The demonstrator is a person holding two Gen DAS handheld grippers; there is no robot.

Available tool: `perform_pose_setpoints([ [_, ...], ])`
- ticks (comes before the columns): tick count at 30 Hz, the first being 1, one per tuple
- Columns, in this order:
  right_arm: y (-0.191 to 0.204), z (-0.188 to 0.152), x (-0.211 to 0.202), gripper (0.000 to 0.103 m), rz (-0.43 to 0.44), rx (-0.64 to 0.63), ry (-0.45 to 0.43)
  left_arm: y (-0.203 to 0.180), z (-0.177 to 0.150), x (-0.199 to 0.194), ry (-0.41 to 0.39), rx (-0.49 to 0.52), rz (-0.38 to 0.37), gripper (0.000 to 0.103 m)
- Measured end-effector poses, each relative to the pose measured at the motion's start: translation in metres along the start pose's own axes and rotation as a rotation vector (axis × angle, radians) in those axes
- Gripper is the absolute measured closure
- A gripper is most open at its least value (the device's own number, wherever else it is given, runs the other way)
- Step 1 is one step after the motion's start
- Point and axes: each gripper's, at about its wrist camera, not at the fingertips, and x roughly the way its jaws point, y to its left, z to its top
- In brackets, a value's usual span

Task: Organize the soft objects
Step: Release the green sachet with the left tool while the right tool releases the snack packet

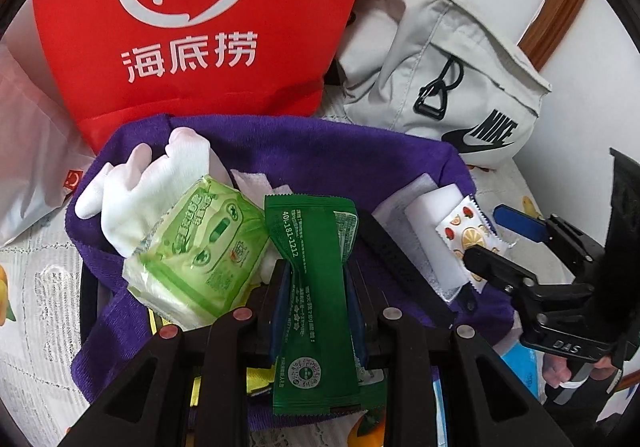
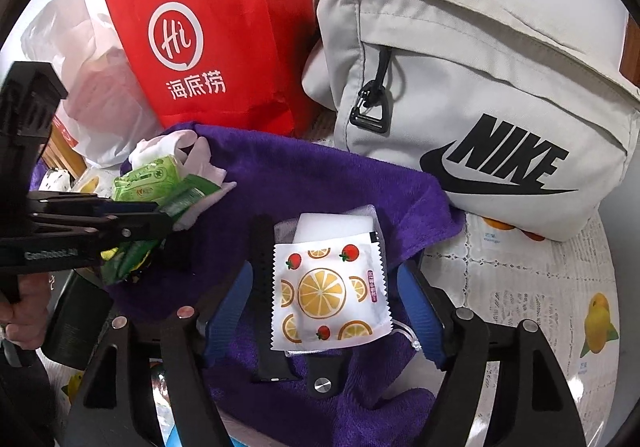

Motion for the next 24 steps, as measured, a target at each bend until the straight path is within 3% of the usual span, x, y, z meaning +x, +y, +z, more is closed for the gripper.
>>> perform_pose_setpoints([
  [17, 0.009, 0.006, -0.014, 0.029, -0.015, -0.034, -0.026, -0.004, 0.001, 0.012, 0.025, 0.011, 0.013, 0.074],
  [24, 0.008, 0.005, -0.017, 0.029, -0.029, -0.032, -0.034, -0.005, 0.000, 0.014, 0.048, 0.000, -0.004, 0.067],
])
